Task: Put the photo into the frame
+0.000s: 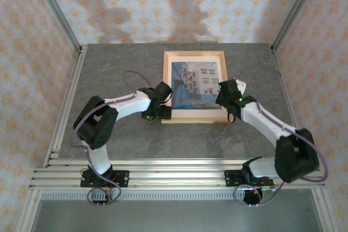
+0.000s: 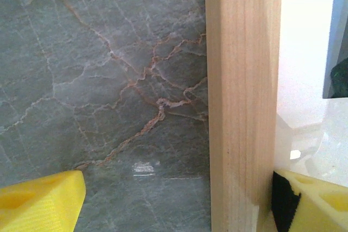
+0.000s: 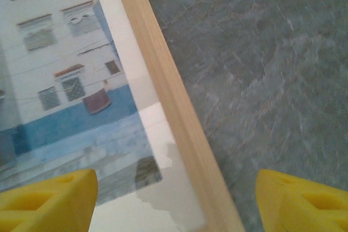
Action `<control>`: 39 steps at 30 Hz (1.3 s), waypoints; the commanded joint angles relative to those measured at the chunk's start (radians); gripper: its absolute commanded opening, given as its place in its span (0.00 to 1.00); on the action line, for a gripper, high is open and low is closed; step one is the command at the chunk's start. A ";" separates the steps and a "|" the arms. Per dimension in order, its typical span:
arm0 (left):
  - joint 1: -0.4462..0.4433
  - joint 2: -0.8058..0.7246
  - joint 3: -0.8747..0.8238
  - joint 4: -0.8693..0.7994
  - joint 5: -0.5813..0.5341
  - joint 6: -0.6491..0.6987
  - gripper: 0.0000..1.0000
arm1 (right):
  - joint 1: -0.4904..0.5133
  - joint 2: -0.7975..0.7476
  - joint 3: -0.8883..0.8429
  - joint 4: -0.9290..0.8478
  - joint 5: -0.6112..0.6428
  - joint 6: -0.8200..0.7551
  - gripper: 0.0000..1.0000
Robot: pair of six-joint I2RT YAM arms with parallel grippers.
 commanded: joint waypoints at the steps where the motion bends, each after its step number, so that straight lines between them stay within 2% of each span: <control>1: 0.015 -0.029 -0.020 -0.030 -0.054 -0.006 0.88 | -0.059 0.089 0.073 -0.072 -0.129 -0.173 0.70; 8: 0.023 -0.038 -0.047 -0.008 -0.043 -0.034 0.84 | -0.155 0.237 0.171 -0.093 -0.258 -0.237 0.53; 15: 0.035 -0.042 -0.069 0.004 -0.024 -0.032 0.75 | -0.182 0.316 0.200 -0.098 -0.259 -0.266 0.47; 24: 0.044 -0.051 -0.091 0.035 0.006 -0.042 0.50 | -0.183 0.380 0.198 -0.065 -0.411 -0.257 0.35; 27: 0.049 -0.053 -0.098 0.039 0.007 -0.042 0.42 | -0.183 0.392 0.200 -0.056 -0.468 -0.249 0.26; 32: 0.083 -0.072 -0.137 0.063 0.037 -0.049 0.38 | -0.164 0.408 0.210 -0.035 -0.499 -0.235 0.19; 39: 0.116 -0.104 -0.170 0.057 0.040 -0.037 0.37 | -0.115 0.457 0.269 -0.040 -0.487 -0.226 0.17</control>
